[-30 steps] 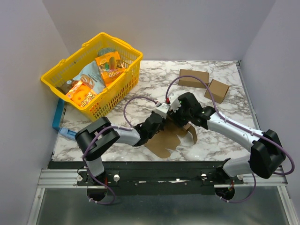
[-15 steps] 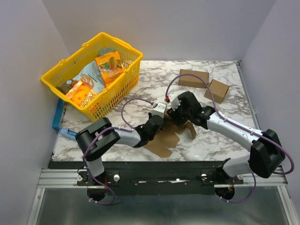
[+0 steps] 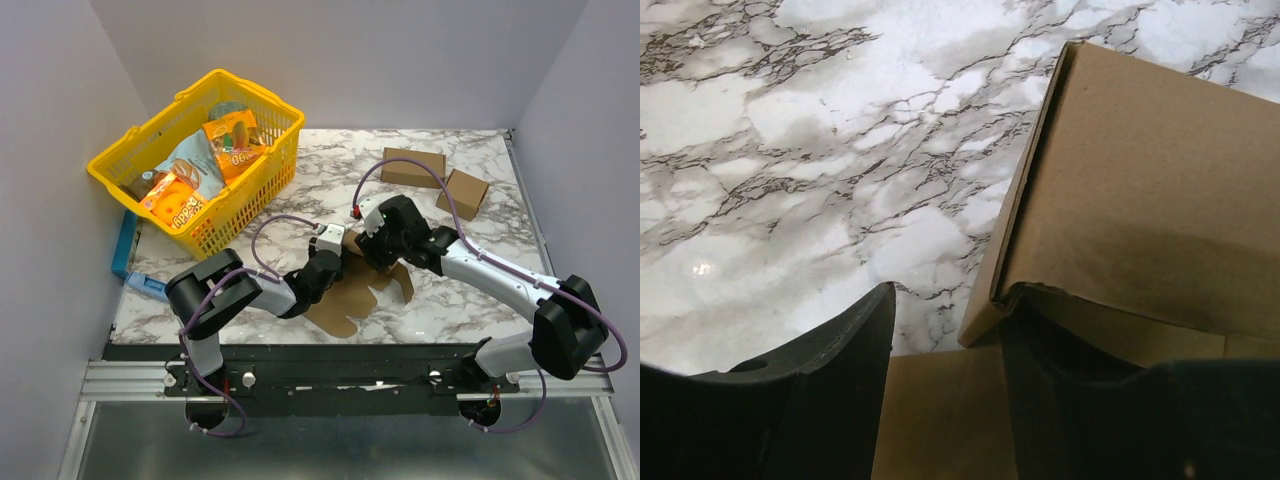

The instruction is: Fold the paper box

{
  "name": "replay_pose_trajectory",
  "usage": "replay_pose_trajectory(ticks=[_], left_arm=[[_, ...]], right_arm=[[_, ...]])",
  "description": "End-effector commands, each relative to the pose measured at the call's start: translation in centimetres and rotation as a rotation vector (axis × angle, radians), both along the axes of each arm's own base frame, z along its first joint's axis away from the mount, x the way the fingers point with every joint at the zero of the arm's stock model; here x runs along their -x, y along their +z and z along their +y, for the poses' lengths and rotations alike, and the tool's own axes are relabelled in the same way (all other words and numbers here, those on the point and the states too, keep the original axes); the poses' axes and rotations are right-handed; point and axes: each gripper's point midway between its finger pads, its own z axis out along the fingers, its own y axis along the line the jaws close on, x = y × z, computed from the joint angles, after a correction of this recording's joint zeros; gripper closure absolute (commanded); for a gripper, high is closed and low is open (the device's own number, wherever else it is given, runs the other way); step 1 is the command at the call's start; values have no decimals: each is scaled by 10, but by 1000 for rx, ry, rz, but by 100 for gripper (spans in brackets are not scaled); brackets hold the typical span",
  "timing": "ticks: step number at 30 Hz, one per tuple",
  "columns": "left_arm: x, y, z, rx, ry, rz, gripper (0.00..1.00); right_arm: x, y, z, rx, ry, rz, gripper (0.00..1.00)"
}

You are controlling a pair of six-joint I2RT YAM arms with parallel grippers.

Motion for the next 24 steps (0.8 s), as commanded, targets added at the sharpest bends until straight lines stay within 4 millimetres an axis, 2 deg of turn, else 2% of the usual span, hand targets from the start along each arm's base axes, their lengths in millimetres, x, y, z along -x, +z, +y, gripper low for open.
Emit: replay_pose_trajectory(ticks=[1,8,12,15,17,21,22,24], left_arm=[[-4,5,0,45,-11,-39,39],[-6,13,-10,114,-47,-57,32],[-9,22,-17,152,-62,-75,31],[-10,20,-19,151,-64,-75,32],[-13,18,-20,144,-58,-75,39],[-18,12,-9,114,14,-72,53],[-19,12,-6,110,30,-71,60],[-20,9,-1,102,59,-67,66]], right_arm=[[11,-6,4,-2,25,58,43],[12,-7,4,-2,29,62,43],[12,-8,4,0,31,64,43],[12,-8,4,-1,32,63,43],[13,-7,5,-3,33,61,43],[13,-7,4,-4,30,60,43],[13,-7,4,-4,31,62,43],[14,-9,4,-2,30,66,43]])
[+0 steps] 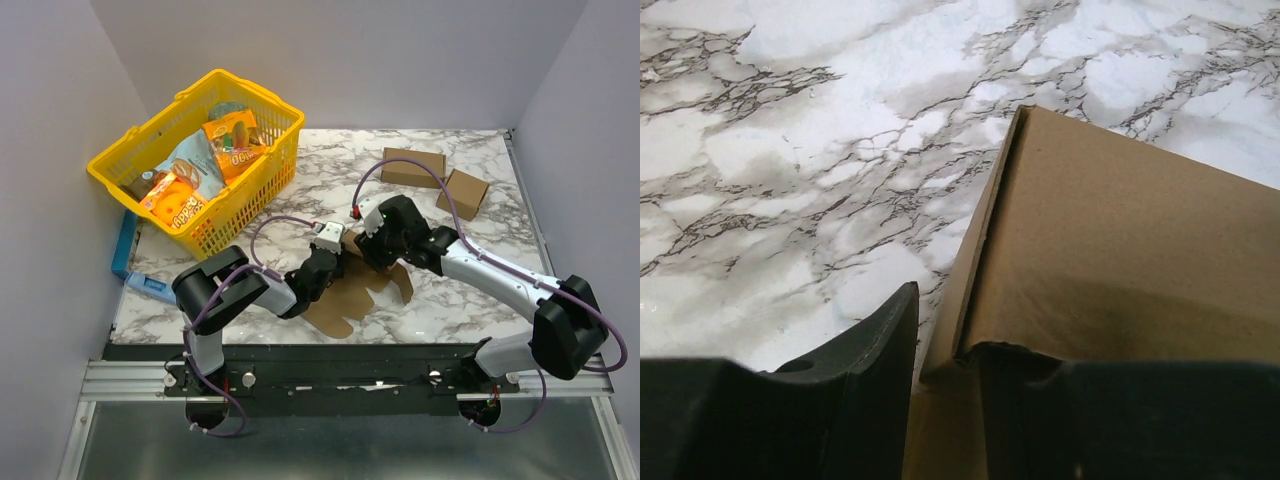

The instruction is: Fold the paper box

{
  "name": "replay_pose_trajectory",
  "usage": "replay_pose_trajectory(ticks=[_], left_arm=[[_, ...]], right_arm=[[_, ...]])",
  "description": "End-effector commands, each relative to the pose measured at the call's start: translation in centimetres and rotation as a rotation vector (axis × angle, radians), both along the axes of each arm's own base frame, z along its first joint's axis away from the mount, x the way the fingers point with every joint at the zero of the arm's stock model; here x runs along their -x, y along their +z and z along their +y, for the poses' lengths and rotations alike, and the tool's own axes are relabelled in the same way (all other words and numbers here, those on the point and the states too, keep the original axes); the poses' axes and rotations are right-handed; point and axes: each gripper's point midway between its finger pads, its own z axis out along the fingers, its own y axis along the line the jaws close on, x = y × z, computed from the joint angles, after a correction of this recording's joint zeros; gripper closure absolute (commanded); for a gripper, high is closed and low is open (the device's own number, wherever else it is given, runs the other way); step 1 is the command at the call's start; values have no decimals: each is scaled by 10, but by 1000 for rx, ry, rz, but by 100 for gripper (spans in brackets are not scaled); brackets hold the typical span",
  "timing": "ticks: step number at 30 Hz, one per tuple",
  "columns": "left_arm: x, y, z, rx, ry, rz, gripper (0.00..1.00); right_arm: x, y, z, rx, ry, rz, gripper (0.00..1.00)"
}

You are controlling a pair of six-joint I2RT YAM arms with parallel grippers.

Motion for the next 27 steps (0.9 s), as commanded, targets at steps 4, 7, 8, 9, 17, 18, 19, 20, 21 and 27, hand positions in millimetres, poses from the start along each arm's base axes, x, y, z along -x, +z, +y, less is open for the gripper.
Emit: replay_pose_trajectory(ticks=[4,7,8,9,17,18,19,20,21,27], left_arm=[[-17,1,18,-18,168,-4,77],[-18,-3,23,-26,199,13,82],[-18,-5,27,-36,219,14,83],[-18,-7,28,-48,225,20,84],[-20,-13,39,-65,294,33,85],[-20,-12,42,-64,315,28,86],[-20,-14,45,-68,325,32,86],[-19,-13,47,-62,334,32,86],[-19,-14,47,-58,340,35,86],[-19,-21,51,-71,365,56,86]], right_arm=[[12,-9,2,6,20,60,43],[12,-10,1,11,13,60,44],[12,-10,1,9,14,60,44],[12,-10,1,10,14,61,44],[13,-12,1,11,16,66,45],[13,-13,1,13,16,68,45],[13,-12,1,12,17,66,45],[13,-11,1,11,14,65,45],[13,-12,0,13,13,66,45],[14,-13,1,13,16,69,45]])
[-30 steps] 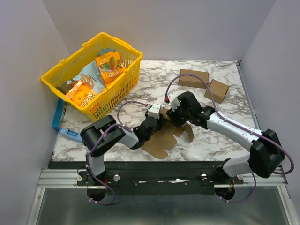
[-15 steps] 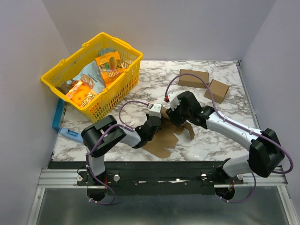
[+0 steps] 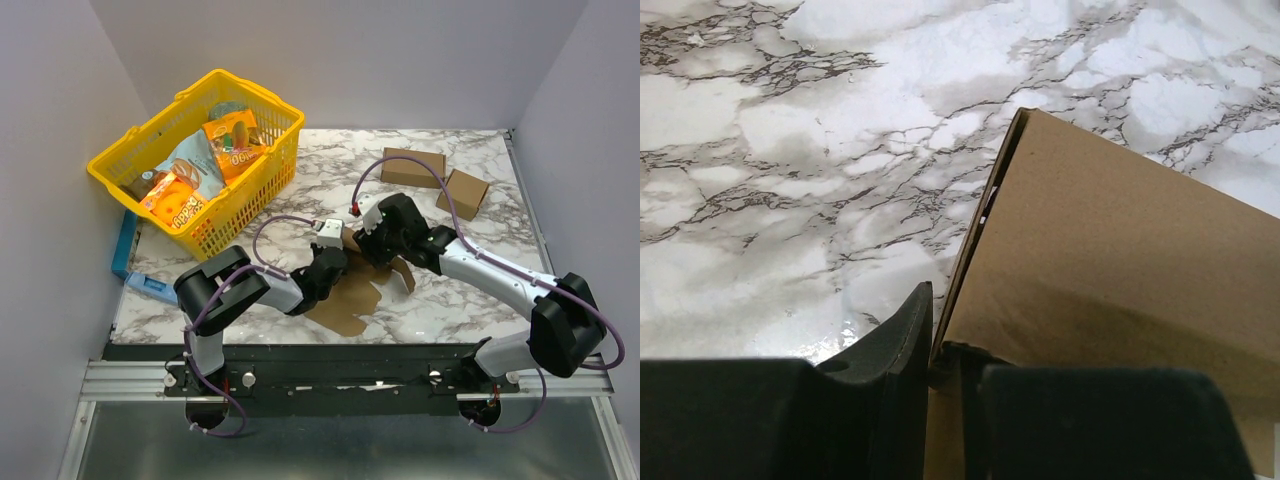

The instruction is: Fold the paper box

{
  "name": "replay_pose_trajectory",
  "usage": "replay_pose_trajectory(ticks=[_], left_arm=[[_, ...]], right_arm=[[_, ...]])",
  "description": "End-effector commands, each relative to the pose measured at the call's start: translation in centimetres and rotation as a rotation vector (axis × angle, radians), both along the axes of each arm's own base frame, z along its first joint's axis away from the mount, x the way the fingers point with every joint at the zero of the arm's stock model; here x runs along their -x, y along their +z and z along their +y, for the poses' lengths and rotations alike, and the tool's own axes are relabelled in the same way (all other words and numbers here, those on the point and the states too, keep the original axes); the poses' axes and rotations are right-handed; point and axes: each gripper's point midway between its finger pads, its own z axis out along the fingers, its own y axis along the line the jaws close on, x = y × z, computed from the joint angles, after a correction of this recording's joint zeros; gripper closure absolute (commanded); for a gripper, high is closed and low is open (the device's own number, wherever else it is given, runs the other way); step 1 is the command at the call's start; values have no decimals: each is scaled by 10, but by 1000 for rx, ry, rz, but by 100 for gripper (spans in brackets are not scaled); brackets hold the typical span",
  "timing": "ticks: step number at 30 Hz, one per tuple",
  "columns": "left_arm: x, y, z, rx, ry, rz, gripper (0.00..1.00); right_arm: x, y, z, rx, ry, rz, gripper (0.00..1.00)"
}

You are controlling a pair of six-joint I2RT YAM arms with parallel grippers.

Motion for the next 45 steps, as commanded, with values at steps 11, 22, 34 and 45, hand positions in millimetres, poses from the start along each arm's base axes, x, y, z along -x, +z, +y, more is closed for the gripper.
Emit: replay_pose_trajectory(ticks=[11,22,34,45], left_arm=[[-4,2,23,31,31,-62,44],[-2,26,0,128,-89,-154,37],[5,37,-1,114,-171,-254,86],[18,24,35,-114,-11,-201,95]], right_arm=[[24,-16,-1,22,39,111,45],[23,-13,-2,19,33,104,43],[13,40,-7,-92,-146,40,7],[26,92,-35,-363,-624,125,7]])
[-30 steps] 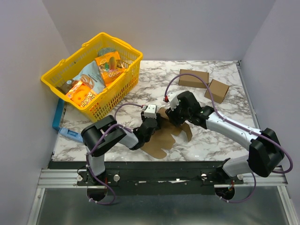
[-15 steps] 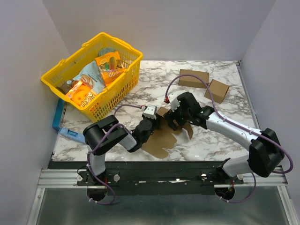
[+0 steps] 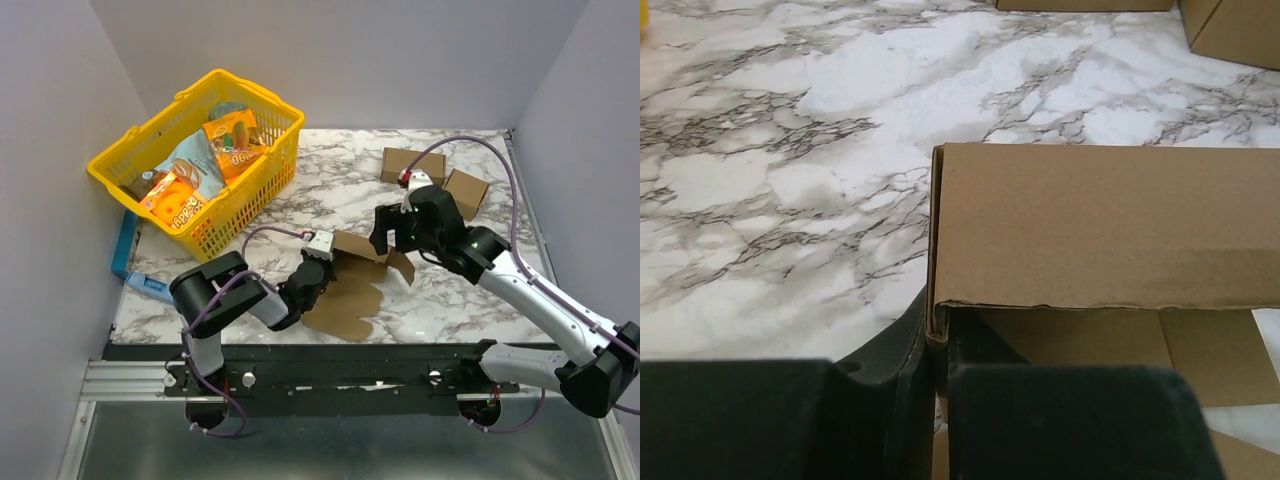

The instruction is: Fold the paper box

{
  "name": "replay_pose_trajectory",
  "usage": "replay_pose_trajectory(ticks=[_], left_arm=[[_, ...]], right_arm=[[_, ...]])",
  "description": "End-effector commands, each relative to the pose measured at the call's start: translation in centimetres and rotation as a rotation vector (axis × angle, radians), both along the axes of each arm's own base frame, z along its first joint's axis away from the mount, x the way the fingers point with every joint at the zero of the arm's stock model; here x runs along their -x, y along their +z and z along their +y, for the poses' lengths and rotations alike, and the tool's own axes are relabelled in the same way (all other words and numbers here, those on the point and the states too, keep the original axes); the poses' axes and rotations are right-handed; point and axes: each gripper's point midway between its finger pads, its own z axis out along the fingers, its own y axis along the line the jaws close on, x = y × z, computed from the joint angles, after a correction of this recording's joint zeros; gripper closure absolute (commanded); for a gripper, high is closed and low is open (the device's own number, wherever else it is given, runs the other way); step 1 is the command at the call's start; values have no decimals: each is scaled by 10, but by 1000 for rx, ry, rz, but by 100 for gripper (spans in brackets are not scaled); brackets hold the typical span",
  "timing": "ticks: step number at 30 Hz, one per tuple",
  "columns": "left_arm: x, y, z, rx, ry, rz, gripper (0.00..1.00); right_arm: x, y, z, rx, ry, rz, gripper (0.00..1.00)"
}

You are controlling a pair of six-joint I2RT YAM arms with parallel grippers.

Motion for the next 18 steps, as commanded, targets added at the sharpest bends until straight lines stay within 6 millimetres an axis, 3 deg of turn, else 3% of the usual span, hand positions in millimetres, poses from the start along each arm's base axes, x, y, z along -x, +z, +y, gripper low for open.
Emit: replay_pose_trajectory(ticks=[1,5,7,11,13,18], left_arm=[[7,-5,30,-170,151,11,95],[13,-6,39,-215,199,45,95],[18,-10,40,-253,211,60,95],[22,-19,43,-288,224,81,95],[23,-21,44,-298,231,86,95],[25,-21,45,-289,238,81,96]], right_arm=[[15,-1,2,-154,-149,123,7],[24,-16,32,-247,-100,258,11],[19,-16,39,-275,-113,270,13],[18,-21,50,-310,-106,306,13],[17,-33,54,-307,-115,340,13],[9,-49,52,-280,-157,344,14]])
